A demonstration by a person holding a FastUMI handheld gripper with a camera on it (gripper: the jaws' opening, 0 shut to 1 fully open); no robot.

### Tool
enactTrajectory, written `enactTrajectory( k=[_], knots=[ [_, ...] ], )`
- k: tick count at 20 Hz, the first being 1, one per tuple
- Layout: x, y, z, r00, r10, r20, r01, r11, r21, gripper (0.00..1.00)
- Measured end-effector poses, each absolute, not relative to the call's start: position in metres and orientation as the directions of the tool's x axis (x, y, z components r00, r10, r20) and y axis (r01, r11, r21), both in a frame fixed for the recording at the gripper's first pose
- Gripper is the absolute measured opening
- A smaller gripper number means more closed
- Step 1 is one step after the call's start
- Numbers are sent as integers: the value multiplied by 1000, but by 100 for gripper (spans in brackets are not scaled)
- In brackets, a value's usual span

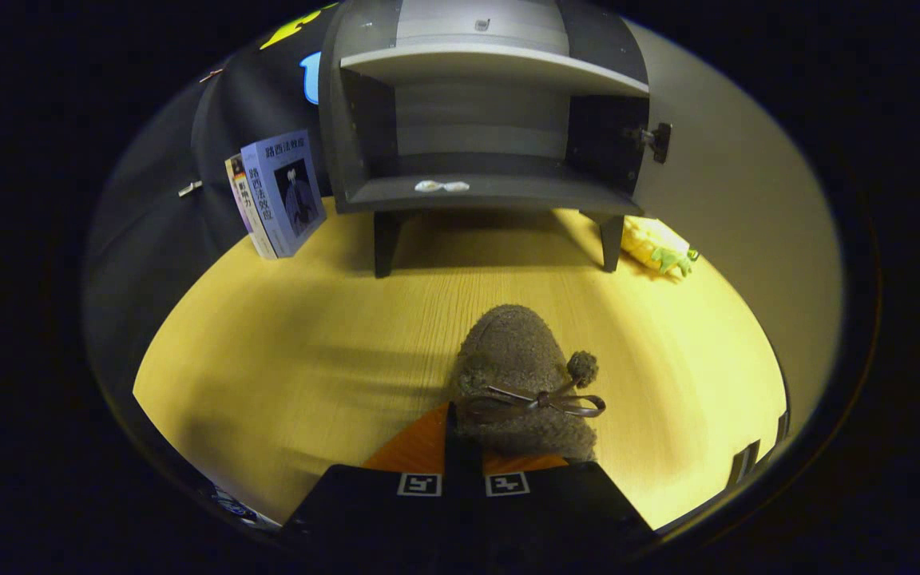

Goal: Open the shoe cabinet door, grab the shoes and put them into the shoe cabinet, then close the shoe cabinet door.

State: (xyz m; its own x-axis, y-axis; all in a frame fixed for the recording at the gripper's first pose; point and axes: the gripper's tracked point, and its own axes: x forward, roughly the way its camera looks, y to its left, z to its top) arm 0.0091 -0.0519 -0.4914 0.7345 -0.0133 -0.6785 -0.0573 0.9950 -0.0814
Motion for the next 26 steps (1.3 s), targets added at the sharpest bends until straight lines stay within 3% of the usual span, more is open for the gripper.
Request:
enactTrajectory(
  k=[13, 26],
  knots=[
    [77, -40, -276, 891, -20, -453, -40, 992, -122, 5],
    [195, -17, -178, 918, 29, -395, -63, 995, -72, 5]
  ],
)
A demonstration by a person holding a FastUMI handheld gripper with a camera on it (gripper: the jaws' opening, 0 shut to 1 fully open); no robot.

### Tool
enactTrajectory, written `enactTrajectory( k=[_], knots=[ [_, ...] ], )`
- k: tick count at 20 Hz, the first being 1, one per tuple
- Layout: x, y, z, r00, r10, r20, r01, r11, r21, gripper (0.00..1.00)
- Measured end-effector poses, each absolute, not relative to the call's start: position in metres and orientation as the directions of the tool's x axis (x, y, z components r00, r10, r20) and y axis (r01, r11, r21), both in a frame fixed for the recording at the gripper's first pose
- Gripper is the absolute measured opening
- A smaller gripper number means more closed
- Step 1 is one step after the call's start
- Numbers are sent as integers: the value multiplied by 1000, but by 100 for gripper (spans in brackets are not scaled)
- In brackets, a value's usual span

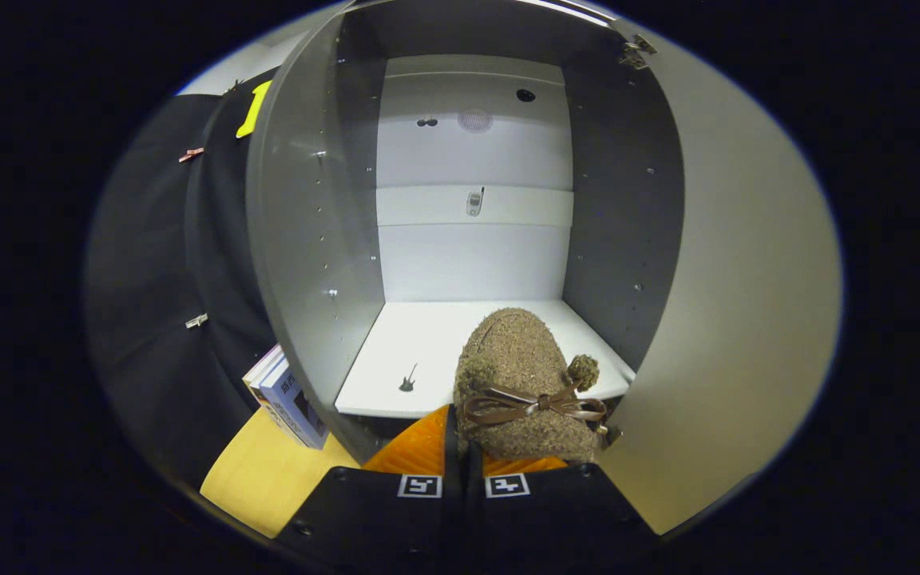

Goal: Open the shoe cabinet door, grab the shoes and put them into the shoe cabinet, then close the shoe cabinet door.

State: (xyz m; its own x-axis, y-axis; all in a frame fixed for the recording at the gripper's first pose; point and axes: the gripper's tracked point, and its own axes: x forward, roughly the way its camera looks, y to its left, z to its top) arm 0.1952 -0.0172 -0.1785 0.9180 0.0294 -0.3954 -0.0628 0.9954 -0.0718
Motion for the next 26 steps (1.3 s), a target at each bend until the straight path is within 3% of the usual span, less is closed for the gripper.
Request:
enactTrajectory(
  k=[17, 26],
  knots=[
    [389, -18, -179, 899, 10, -437, -34, 998, -46, 5],
    [419, -4, -231, 853, 10, -521, -75, 992, -103, 5]
  ],
)
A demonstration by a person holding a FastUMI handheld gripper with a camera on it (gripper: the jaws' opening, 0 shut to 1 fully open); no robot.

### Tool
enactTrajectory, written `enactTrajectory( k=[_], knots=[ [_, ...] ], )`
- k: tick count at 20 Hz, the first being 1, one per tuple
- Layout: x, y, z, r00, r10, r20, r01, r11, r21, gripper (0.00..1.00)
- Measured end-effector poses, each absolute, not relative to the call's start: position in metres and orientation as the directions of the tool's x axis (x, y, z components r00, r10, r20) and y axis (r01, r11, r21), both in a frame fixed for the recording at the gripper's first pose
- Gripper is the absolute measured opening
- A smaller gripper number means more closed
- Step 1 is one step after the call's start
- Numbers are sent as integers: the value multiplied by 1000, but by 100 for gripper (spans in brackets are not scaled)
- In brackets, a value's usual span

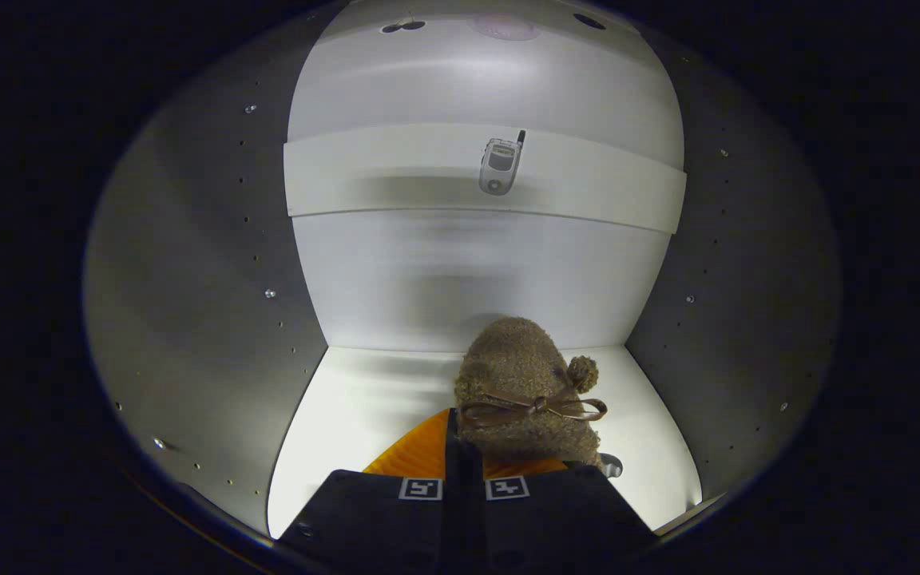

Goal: Open the shoe cabinet door, grab the shoes and put them into the shoe cabinet, then close the shoe cabinet door.

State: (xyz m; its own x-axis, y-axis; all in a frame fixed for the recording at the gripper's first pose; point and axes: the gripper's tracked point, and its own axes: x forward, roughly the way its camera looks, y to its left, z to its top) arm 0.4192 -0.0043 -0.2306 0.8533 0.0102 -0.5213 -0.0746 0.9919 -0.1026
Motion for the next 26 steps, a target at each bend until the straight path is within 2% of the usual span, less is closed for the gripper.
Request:
enactTrajectory(
  k=[5, 7, 9, 10, 15, 16, 18, 19, 20, 21, 26],
  knots=[
    [414, 1, -244, 833, 12, -554, -95, 988, -121, 5],
    [411, 1, -247, 830, 0, -558, -84, 989, -125, 8],
    [405, -2, -251, 824, -2, -566, -79, 990, -118, 18],
    [405, 1, -252, 831, 14, -556, -84, 991, -100, 20],
    [387, 6, -231, 856, 38, -516, -98, 991, -90, 74],
    [384, 8, -227, 863, 42, -503, -100, 991, -88, 81],
    [376, 7, -220, 870, 36, -492, -92, 992, -89, 82],
    [370, 8, -217, 870, 42, -492, -95, 992, -82, 85],
    [366, 8, -214, 871, 35, -490, -87, 993, -84, 96],
    [360, 4, -208, 876, 23, -482, -76, 993, -90, 98],
    [329, 3, -175, 910, 28, -413, -60, 996, -63, 99]
  ],
)
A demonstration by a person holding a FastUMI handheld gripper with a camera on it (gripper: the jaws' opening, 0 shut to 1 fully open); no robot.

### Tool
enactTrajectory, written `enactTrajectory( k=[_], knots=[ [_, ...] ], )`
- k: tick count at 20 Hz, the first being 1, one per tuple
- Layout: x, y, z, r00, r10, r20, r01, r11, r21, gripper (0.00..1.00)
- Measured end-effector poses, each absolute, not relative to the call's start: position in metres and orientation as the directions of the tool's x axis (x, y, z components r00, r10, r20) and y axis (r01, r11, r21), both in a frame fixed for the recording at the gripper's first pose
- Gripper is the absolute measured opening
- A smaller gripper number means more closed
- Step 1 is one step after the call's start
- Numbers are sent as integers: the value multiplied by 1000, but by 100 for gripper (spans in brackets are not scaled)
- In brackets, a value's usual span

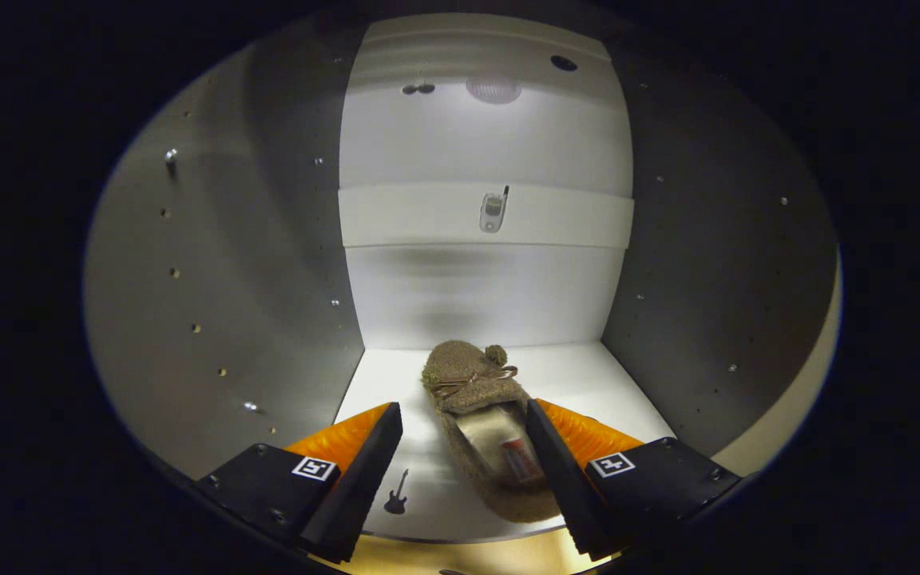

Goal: Open the shoe cabinet door, grab the shoes and put them into the shoe cabinet, then close the shoe cabinet door.

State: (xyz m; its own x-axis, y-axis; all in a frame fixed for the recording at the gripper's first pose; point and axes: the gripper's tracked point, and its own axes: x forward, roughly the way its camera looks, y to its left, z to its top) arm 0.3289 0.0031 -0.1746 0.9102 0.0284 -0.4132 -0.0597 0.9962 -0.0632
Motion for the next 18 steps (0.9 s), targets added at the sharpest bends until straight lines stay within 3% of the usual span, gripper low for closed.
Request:
enactTrajectory(
  k=[13, 18],
  knots=[
    [155, -38, -82, 968, -26, -250, 12, 998, -56, 98],
    [78, -56, -49, 977, 13, -212, -13, 1000, -2, 98]
  ],
)
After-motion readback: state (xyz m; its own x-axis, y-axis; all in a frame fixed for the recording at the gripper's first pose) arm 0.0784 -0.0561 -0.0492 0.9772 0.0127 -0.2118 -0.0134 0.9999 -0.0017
